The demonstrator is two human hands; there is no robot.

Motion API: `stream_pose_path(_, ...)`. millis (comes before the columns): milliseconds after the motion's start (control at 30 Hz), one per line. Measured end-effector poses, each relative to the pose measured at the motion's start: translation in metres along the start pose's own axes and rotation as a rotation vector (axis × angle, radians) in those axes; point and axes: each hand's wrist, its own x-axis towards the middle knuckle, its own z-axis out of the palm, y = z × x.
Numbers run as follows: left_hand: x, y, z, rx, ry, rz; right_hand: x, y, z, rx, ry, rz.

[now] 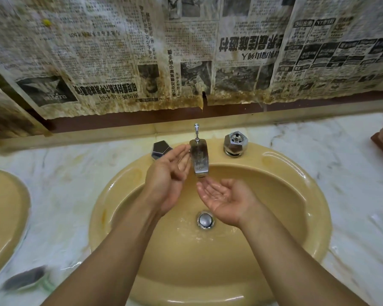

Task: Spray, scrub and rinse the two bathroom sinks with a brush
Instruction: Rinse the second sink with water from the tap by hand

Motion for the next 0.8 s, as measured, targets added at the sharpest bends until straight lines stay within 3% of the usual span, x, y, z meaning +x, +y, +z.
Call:
stream_pose_path(33,0.007,0.003,0.005,-0.163,0.024,-0.052,-0.001,-0.004,0.000,-0.019,-0.004,-0.030)
stream_pose_path(100,0.020,0.007,0.010,-0.229,0.050,-0.162,-0.009,-0.017,0.002,-0.125,-0.008,-0.134)
stream_pose_path(200,0.033,0.012,0.011,-0.263,-0.004,-0.328,-0.032,-0.036,0.019,-0.462,-0.071,-0.367)
stream_pose_path(333,0.048,0.018,-0.002,-0.589,-0.048,-0.378,-0.056,-0.042,0.053,-0.888,-0.197,-0.534)
stream_pose_path(367,0.049,0.019,-0.005,-0.591,-0.052,-0.391,-0.054,-0.041,0.054,-0.897,-0.155,-0.575)
stream_pose_path(433,0.036,0.023,-0.003,-0.378,-0.062,-0.394,-0.041,-0.038,0.045,-0.813,0.005,-0.631)
stream_pose_path(533,0.019,0.022,-0.006,-0.117,0.022,-0.341,-0.009,-0.022,0.013,-0.516,0.145,-0.394)
stream_pose_path(600,0.017,0.018,-0.012,-0.114,0.042,-0.340,0.006,-0.008,0.003,-0.280,0.089,-0.109)
stream_pose_path(667,0.022,0.013,-0.016,-0.150,0.037,-0.345,0.016,0.001,-0.001,-0.137,0.047,0.020)
stream_pose_path(800,0.029,0.008,-0.007,-0.295,-0.041,-0.357,0.000,-0.008,0.000,-0.216,0.038,-0.082)
